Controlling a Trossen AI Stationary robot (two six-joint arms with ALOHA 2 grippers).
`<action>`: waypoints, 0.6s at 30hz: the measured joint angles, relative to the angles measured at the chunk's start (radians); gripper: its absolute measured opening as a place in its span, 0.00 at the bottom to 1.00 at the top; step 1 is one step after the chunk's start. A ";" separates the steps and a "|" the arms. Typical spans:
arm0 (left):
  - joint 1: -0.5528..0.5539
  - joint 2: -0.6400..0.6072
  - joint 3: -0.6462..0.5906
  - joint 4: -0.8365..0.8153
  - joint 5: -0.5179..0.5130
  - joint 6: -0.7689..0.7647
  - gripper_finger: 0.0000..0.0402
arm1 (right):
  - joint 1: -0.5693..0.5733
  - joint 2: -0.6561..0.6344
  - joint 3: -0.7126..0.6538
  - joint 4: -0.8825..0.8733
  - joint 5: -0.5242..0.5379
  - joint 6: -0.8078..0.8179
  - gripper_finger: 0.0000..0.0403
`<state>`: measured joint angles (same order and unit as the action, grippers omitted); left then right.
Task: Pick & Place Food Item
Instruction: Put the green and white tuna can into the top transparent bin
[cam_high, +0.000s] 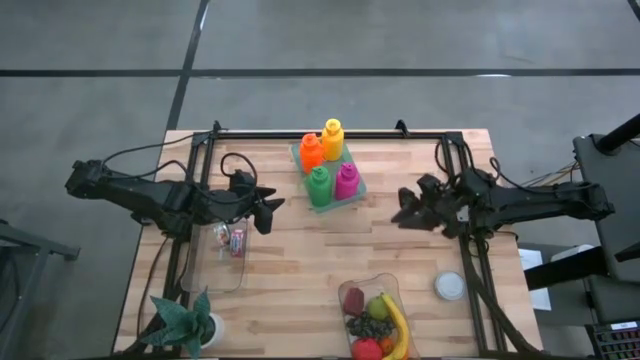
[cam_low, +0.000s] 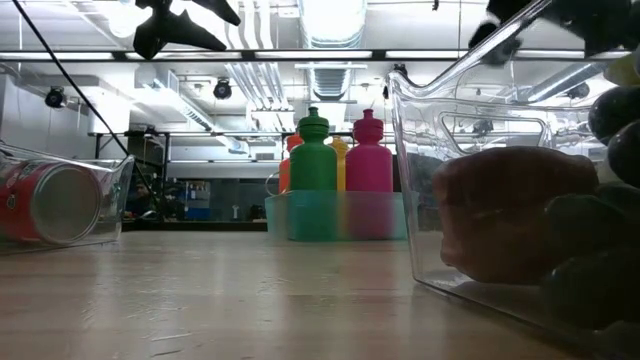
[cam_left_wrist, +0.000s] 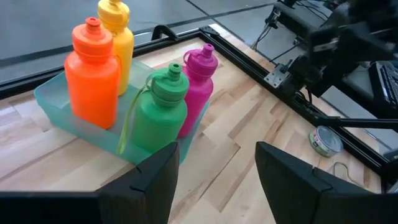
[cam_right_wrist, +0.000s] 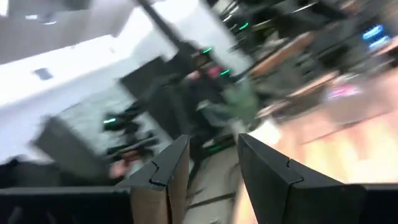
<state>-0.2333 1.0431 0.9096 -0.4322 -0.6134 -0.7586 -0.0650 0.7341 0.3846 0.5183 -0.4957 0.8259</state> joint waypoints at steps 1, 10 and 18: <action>0.000 0.000 0.000 -0.001 0.000 0.000 0.54 | 0.004 -0.001 0.024 -0.035 -0.031 0.018 0.33; 0.000 0.000 0.001 -0.009 0.000 0.000 0.54 | 0.117 0.039 0.424 -1.239 0.152 0.003 0.33; 0.000 0.000 0.001 -0.016 0.000 0.000 0.54 | 0.333 0.086 0.673 -1.735 0.277 0.579 0.33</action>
<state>-0.2337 1.0428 0.9104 -0.4484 -0.6132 -0.7589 0.2685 0.8204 1.0573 -1.2171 -0.2183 1.4046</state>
